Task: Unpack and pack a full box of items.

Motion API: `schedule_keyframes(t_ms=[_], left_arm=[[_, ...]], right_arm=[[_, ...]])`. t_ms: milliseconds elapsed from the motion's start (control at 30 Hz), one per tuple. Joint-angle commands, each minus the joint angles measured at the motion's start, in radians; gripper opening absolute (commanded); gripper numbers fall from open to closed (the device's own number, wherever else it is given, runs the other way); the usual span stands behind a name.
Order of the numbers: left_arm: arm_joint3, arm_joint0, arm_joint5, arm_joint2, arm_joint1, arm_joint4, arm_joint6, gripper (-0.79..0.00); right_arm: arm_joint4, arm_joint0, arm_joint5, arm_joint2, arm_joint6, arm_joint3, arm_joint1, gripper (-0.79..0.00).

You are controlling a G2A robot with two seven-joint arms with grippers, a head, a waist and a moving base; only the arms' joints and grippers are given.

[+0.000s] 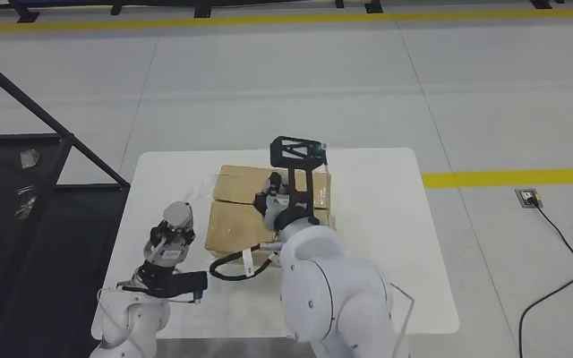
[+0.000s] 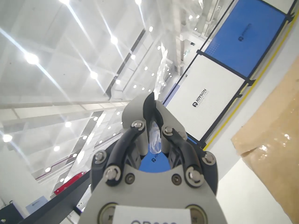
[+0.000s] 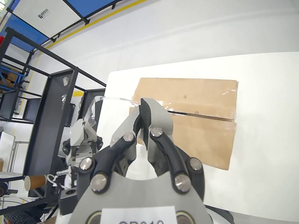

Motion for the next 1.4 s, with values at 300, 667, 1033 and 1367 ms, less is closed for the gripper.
schedule_keyframes(t_ms=[300, 667, 1033, 1367], left_arm=[[-0.037, -0.021, -0.451, -0.046, 0.024, -0.196, -0.047, -0.785], [-0.042, -0.035, -0.624, -0.05, 0.031, -0.283, -0.083, -0.785], [-0.05, -0.064, -0.786, -0.039, 0.03, -0.476, -0.303, -0.785], [-0.056, -0.124, -1.072, -0.053, 0.041, -0.803, -0.677, -0.785]], right_arm=[[0.014, 0.01, -0.092, 0.109, 0.22, 0.036, 0.006, -0.785], [0.054, 0.059, -0.118, 0.169, 0.246, 0.082, -0.001, -0.785], [0.14, 0.085, -0.113, 0.222, 0.241, 0.194, -0.005, -0.785], [0.167, 0.293, -0.201, 0.332, 0.329, 0.518, -0.032, -0.785]])
